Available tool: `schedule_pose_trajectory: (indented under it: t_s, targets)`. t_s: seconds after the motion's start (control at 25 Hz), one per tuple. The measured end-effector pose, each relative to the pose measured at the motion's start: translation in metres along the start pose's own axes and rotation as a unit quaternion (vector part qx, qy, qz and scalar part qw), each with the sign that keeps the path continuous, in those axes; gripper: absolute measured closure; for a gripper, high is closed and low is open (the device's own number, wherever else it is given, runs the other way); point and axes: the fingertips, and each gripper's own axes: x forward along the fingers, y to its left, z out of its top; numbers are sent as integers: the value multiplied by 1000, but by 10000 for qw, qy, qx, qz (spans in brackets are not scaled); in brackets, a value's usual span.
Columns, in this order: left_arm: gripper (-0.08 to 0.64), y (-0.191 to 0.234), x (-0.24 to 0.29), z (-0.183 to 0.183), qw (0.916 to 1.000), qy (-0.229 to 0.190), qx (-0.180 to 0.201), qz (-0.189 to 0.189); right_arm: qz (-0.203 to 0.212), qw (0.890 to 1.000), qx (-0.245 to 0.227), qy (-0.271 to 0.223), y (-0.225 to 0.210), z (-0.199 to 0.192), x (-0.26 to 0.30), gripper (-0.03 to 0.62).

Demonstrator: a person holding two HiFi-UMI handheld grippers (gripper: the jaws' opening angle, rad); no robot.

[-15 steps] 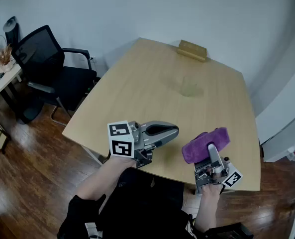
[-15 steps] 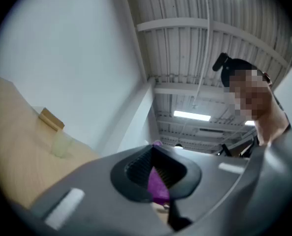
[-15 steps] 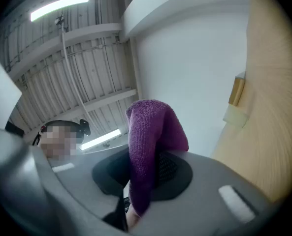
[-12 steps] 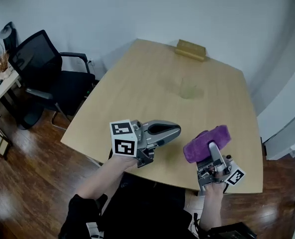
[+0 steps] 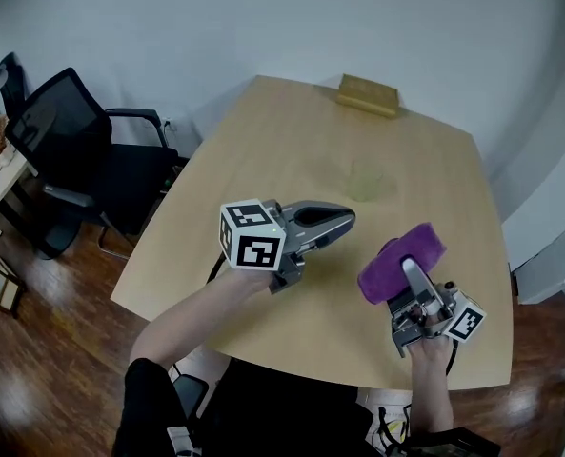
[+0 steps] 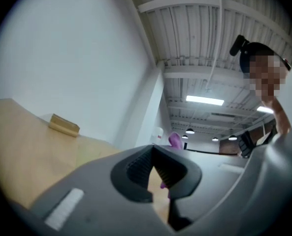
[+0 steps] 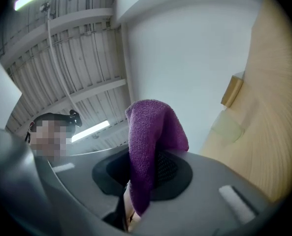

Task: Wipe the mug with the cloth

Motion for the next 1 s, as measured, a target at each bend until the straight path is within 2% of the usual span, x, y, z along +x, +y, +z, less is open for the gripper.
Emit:
schedule_pose_trajectory:
  t_s: [0.12,0.24,0.28,0.4,0.56,0.68,0.76,0.8,0.84,1.0]
  targets:
    - [546,33,6,14,9994,130,202,230,-163,9997,-153,129,-9,14,2,531]
    - [547,72,11,19,9946,424,740,584,-335,9983,-457,148,-16,37,0,531]
    - [546,88,12,16,9906,553,978,777,-405,9974,-572,161,-19,45,-2,531]
    - [475,126,15,4,9778,913,1503,1140,-619,9943,-828,274,-36,66,-2,531]
    - [396,144,32,-21,9525,1705,2289,1059,-637,9931,-872,465,-55,62,12,531]
    - [387,149,51,-31,9346,2116,2691,967,-656,9937,-740,536,-70,51,12,531]
    - [387,152,63,-36,9195,2392,2987,895,-738,9934,-677,566,-79,49,8,531]
    - [387,155,67,-40,9094,2552,3172,853,-770,9932,-656,578,-81,50,6,531]
    - [387,158,70,-45,8967,2743,3380,803,-790,9931,-641,581,-83,50,5,531]
    - [387,170,81,-67,8371,3527,4134,630,-818,9936,-575,528,-87,50,2,531]
